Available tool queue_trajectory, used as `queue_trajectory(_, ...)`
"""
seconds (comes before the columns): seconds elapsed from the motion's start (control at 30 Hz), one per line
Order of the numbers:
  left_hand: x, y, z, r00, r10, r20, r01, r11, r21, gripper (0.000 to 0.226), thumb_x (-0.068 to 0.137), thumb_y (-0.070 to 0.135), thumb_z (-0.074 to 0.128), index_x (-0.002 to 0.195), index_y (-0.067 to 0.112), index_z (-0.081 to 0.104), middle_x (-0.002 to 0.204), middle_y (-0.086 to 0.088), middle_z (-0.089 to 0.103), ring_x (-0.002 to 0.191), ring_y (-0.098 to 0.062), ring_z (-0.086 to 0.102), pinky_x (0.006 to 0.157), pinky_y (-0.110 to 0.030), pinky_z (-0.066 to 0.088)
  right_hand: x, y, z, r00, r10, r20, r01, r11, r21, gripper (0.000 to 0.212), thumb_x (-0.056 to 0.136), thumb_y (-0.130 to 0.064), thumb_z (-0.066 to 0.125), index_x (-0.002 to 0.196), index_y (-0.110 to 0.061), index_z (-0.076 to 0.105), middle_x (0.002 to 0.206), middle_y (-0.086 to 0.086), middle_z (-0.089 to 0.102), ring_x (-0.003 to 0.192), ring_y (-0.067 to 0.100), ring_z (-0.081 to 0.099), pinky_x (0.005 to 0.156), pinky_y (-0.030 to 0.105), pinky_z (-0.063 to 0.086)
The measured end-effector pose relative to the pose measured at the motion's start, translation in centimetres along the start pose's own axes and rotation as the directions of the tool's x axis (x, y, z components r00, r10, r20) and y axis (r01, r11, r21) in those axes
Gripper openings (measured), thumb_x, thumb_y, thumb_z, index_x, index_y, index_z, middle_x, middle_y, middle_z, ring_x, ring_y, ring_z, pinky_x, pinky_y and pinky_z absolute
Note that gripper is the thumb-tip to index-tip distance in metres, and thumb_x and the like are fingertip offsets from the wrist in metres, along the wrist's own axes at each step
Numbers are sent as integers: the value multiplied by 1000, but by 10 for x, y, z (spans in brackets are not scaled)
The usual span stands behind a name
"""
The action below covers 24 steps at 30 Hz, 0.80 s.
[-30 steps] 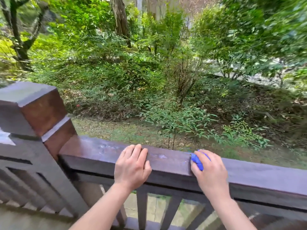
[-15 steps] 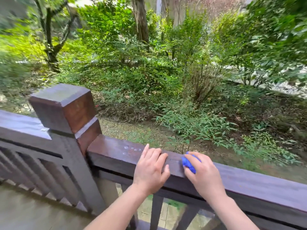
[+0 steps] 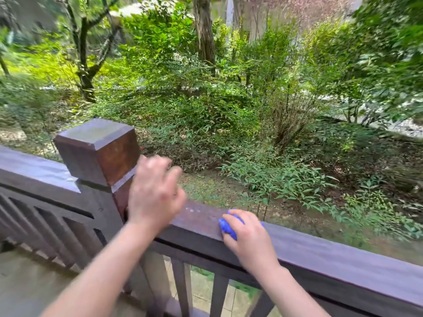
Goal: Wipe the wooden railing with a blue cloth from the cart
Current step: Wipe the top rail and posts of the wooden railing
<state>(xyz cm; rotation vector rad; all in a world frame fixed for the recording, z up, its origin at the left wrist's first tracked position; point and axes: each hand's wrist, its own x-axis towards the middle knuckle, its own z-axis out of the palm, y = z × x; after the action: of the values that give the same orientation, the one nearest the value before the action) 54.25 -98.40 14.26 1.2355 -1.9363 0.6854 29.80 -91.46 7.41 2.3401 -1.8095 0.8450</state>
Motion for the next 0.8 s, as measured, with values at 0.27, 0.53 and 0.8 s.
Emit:
queue_trajectory(0.27, 60, -103, -30, 983, -167, 72, 118, 889, 443, 40, 94, 32, 42, 117, 5, 61, 117, -22, 67, 106, -41, 62, 89, -50, 49, -4, -17, 7, 989, -134, 61, 132, 990, 40, 40, 75, -30, 71, 114, -23, 63, 123, 2, 62, 113, 26, 57, 89, 35, 52)
queue_trajectory(0.53, 55, -115, -20, 993, 25, -111, 30, 882, 470, 28, 96, 21, 47, 111, 10, 69, 108, -13, 75, 97, -34, 71, 78, -43, 54, -1, -32, 17, 999, -37, -31, 36, 999, -21, 41, 72, -28, 72, 111, -18, 65, 116, 6, 64, 107, 27, 58, 94, 35, 49)
queue_trajectory(0.8, 51, -124, -11, 979, 76, -191, 13, 903, 430, 29, 97, 20, 45, 113, 8, 67, 112, -16, 74, 101, -37, 70, 80, -45, 54, -24, 55, -54, 921, 360, -151, -379, 916, -128, 22, 74, -40, 63, 91, -25, 65, 73, 3, 66, 72, 33, 61, 61, 33, 44)
